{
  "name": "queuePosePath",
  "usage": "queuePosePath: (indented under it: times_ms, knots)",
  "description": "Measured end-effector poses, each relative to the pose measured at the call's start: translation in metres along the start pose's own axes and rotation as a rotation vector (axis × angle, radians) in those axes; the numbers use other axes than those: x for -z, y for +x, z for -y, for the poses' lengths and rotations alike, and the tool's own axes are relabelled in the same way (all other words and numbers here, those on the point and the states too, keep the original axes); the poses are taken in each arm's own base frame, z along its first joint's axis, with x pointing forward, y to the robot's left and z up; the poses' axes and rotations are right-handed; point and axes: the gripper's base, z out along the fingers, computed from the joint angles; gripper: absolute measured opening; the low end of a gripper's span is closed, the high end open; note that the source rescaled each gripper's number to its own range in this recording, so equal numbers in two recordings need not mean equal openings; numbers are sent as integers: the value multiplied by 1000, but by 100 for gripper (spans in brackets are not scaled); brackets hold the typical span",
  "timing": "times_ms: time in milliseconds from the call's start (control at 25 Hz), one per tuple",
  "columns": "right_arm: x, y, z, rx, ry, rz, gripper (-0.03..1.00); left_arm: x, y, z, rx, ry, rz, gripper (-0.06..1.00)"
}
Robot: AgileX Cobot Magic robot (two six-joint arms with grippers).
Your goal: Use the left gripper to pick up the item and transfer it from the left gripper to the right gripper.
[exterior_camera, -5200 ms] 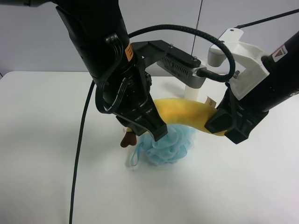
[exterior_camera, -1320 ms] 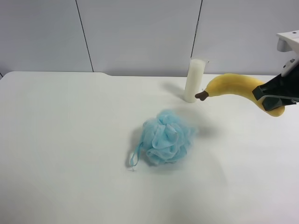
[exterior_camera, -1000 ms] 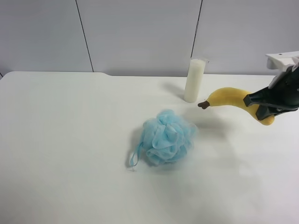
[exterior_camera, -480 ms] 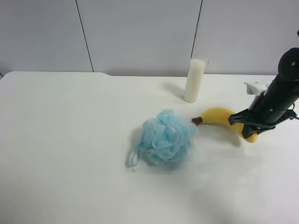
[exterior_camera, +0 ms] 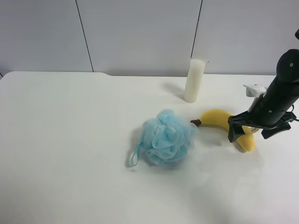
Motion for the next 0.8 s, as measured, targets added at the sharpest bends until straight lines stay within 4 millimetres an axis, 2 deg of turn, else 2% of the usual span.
queuePosePath:
  times_ms: [80, 160, 280, 400, 560, 800]
  knots:
    - [9, -3, 0, 0, -5, -30, 99, 0, 0, 0, 0, 0, 0, 100]
    - [27, -8, -1, 0, -11, -40, 100, 0, 0, 0, 0, 0, 0, 100]
    - [64, -12, -2, 0, -17, -30, 100, 0, 0, 0, 0, 0, 0, 100]
    - [103, -5, -4, -1, -17, 8, 100, 0, 0, 0, 0, 0, 0, 100]
    - [153, 22, -8, 5, -11, 88, 100, 0, 0, 0, -1, 0, 0, 100]
    - [225, 77, -15, 17, 12, 318, 100, 0, 0, 0, -1, 0, 0, 100]
